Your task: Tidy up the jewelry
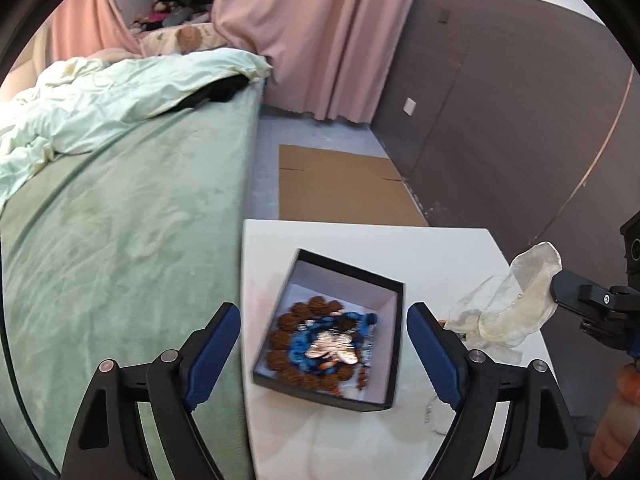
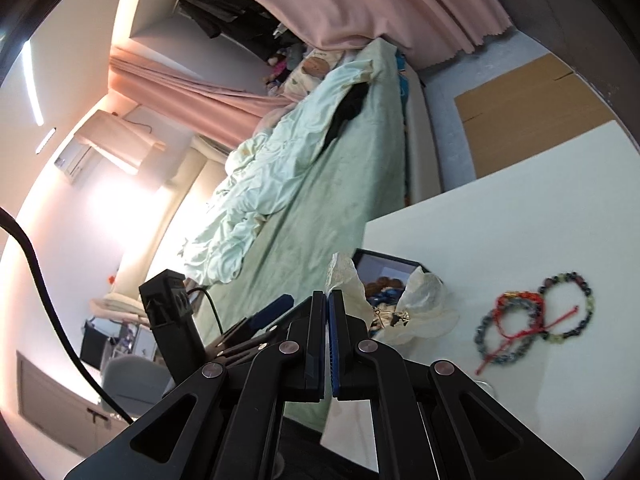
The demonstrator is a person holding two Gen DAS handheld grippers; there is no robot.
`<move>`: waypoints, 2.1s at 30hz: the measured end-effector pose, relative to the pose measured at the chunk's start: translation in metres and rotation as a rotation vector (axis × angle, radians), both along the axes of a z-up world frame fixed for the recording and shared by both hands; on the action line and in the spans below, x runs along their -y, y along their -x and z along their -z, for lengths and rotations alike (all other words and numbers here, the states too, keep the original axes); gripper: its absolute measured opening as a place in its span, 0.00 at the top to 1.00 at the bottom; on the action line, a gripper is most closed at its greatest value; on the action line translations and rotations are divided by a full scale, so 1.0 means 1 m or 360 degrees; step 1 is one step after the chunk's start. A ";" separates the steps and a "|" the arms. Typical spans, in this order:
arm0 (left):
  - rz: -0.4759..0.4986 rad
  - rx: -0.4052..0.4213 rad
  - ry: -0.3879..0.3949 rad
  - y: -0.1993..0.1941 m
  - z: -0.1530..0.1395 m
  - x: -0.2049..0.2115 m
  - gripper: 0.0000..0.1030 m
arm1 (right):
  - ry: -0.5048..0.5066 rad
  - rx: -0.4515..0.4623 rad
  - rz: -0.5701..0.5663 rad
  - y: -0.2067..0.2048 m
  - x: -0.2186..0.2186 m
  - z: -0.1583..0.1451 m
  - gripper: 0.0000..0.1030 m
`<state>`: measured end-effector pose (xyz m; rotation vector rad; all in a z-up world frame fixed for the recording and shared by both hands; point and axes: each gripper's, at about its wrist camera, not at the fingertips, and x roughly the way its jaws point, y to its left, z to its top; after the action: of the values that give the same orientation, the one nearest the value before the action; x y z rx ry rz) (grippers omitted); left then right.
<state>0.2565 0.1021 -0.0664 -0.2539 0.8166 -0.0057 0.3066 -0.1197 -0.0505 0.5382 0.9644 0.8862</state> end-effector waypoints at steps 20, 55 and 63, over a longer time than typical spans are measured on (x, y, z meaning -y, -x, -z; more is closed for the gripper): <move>-0.0084 0.0051 0.0005 0.033 -0.019 -0.042 0.17 | 0.0158 -0.0013 -0.0110 0.003 -0.059 0.013 0.84; 0.0229 -0.0034 -0.0109 0.036 0.000 0.086 0.05 | 0.0373 -0.0009 0.0176 0.004 0.098 0.015 0.22; 0.0318 -0.0092 -0.0113 0.039 0.019 0.113 0.05 | 0.0454 -0.0012 0.0126 0.009 0.116 0.029 0.22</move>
<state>0.2178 -0.0113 -0.0850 -0.1052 0.8957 -0.1575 0.2971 -0.2362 -0.0797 0.3333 1.0489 0.6619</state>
